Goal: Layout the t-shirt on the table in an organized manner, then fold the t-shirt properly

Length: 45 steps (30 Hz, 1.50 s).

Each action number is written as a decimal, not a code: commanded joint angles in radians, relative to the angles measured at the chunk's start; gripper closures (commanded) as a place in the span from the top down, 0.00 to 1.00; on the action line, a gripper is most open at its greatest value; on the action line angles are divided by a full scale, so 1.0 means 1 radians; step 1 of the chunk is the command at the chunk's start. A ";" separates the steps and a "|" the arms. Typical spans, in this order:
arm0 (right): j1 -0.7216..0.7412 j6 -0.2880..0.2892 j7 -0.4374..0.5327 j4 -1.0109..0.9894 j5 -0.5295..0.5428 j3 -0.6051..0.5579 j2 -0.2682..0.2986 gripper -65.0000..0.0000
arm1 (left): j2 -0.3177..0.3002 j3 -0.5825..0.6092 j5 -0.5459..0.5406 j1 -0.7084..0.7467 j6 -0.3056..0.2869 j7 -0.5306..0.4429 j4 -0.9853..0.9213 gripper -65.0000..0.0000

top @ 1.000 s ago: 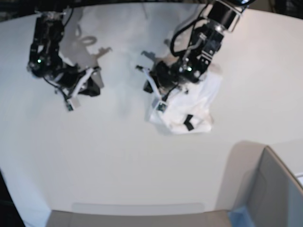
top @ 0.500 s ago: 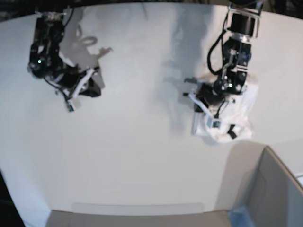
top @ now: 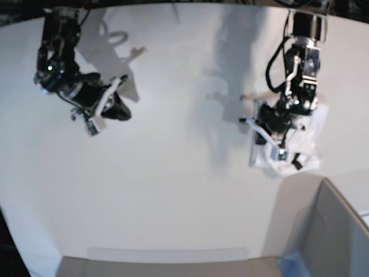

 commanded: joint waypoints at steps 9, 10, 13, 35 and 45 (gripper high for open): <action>-0.122 0.011 0.024 0.161 0.015 0.001 0.011 0.00 | -0.019 -0.191 -0.001 0.267 0.001 -0.191 0.260 0.00; -0.140 0.011 0.028 0.172 0.012 0.001 0.011 0.00 | -0.019 -0.203 -0.001 0.301 0.001 -0.245 0.260 0.00; -0.212 0.011 0.126 0.183 -0.045 -0.003 0.011 0.00 | -0.019 -0.232 0.001 0.398 0.001 -0.412 0.255 0.00; -0.762 0.013 0.929 0.123 -0.201 0.024 -0.164 0.00 | -0.014 -0.280 0.001 0.916 0.000 -1.127 0.111 0.00; -0.799 0.086 0.950 0.095 -0.203 0.272 -0.313 0.00 | 0.015 -0.278 -0.002 1.067 0.000 -1.374 -0.021 0.00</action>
